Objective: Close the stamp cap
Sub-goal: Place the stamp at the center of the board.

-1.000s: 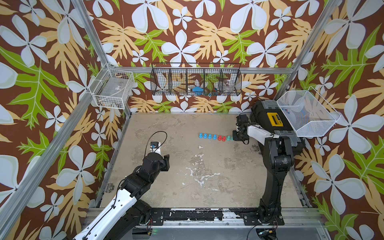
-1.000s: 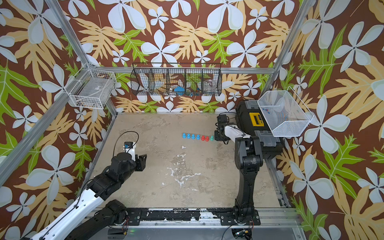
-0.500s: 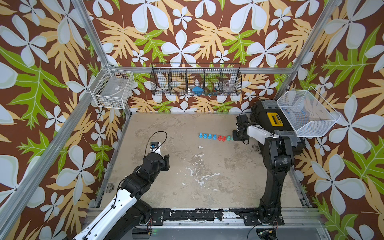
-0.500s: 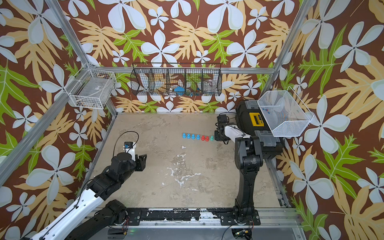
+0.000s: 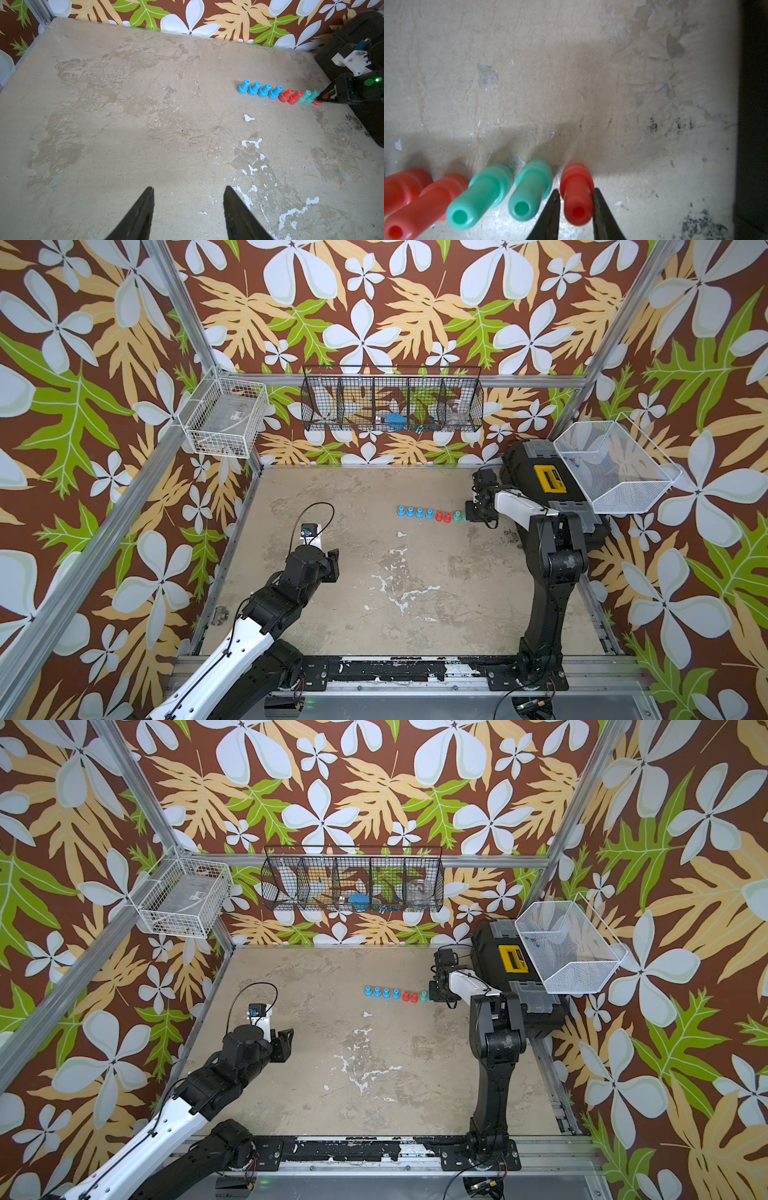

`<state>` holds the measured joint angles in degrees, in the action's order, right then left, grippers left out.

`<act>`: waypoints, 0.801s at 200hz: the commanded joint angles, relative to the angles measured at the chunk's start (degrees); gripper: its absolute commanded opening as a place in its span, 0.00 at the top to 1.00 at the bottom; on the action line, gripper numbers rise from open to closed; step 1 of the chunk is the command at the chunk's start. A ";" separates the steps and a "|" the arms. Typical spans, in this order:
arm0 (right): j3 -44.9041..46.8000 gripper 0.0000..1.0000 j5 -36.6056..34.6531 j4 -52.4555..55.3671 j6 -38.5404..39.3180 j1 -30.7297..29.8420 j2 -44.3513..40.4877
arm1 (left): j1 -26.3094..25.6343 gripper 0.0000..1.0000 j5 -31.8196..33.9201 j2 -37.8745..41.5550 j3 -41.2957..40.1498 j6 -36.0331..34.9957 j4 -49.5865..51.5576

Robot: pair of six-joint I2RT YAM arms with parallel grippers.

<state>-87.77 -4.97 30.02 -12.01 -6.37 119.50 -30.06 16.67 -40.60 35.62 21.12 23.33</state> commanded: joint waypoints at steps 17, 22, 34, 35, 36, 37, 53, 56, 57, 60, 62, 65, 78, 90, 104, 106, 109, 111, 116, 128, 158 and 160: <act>-0.38 0.71 -1.44 0.39 -0.59 -0.03 -1.22 | 0.05 0.44 0.21 -0.08 0.07 -0.20 -0.57; -0.30 0.71 -1.44 0.48 -0.64 -0.03 -1.44 | 0.09 0.44 0.14 -0.08 0.07 -0.21 -0.57; 0.00 0.71 -1.41 0.50 -0.73 0.00 -1.96 | 0.09 0.44 0.14 -0.09 0.07 -0.21 -0.57; 0.02 0.71 -1.38 0.53 -0.73 -0.02 -2.02 | 0.09 0.44 0.18 -0.09 0.11 -0.21 -0.57; -0.01 0.71 -1.37 0.55 -0.73 -0.03 -2.10 | 0.09 0.44 0.19 -0.09 0.13 -0.21 -0.57; 0.02 0.71 -1.36 0.60 -0.78 -0.08 -2.13 | 0.09 0.44 0.20 -0.09 0.10 -0.21 -0.52; 0.34 0.71 -1.27 0.64 -0.87 -0.06 -3.15 | 0.09 0.44 0.20 -0.07 0.07 -0.21 -0.57; 0.40 0.70 -1.19 0.65 -0.85 -0.05 -3.40 | 0.09 0.44 0.18 -0.05 0.07 -0.21 -0.57; 0.44 0.70 -1.23 0.70 -0.79 0.00 -3.44 | 0.09 0.44 0.19 -0.03 0.11 -0.16 -0.57; 0.41 0.70 -1.21 0.74 -0.81 -0.04 -3.67 | 0.09 0.44 0.22 -0.05 0.07 -0.20 -0.57; 0.54 0.70 -1.19 0.78 -0.88 -0.04 -3.80 | 0.09 0.44 0.21 -0.08 0.07 -0.21 -0.57; 0.60 0.70 -1.21 0.83 -0.95 -0.03 -4.02 | 0.09 0.44 0.21 -0.14 0.11 -0.20 -0.57; 1.30 0.70 -0.83 0.92 -1.00 -0.05 -5.31 | 0.09 0.44 0.19 -0.08 0.09 -0.21 -0.57; 2.23 0.70 -0.59 0.70 -1.17 -0.09 -6.93 | 0.09 0.44 0.17 -0.13 0.11 -0.21 -0.55; 3.57 0.70 -0.32 0.53 -1.40 -0.21 -9.03 | 0.09 0.44 0.20 -0.16 0.07 -0.21 -0.57; 3.72 0.70 -0.26 0.42 -1.52 -0.24 -9.38 | 0.09 0.44 0.14 -0.15 0.07 -0.21 -0.57; 4.07 0.70 -0.14 0.35 -1.52 -0.27 -9.90 | 0.09 0.44 0.20 -0.13 0.07 -0.21 -0.57; 4.22 0.70 -0.09 0.36 -1.57 -0.30 -10.21 | 0.09 0.44 0.16 -0.13 0.07 -0.21 -0.57; 4.75 0.70 -0.04 0.31 -1.66 -0.37 -11.04 | 0.09 0.44 0.17 -0.12 0.07 -0.21 -0.57; 5.92 0.70 0.01 0.02 -1.70 -0.78 -13.19 | 0.09 0.44 0.21 -0.12 0.15 -0.21 -0.57; 8.42 0.69 -0.02 -0.26 -1.88 -1.70 -18.17 | 0.09 0.44 0.29 -0.23 0.07 -0.20 -0.57; 8.58 0.69 0.03 -0.28 -1.85 -1.84 -18.52 | 0.09 0.44 0.30 -0.22 0.07 -0.21 -0.57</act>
<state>-80.53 -4.82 29.98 -13.30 -7.60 103.92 -30.06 16.69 -40.71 35.62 21.12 23.33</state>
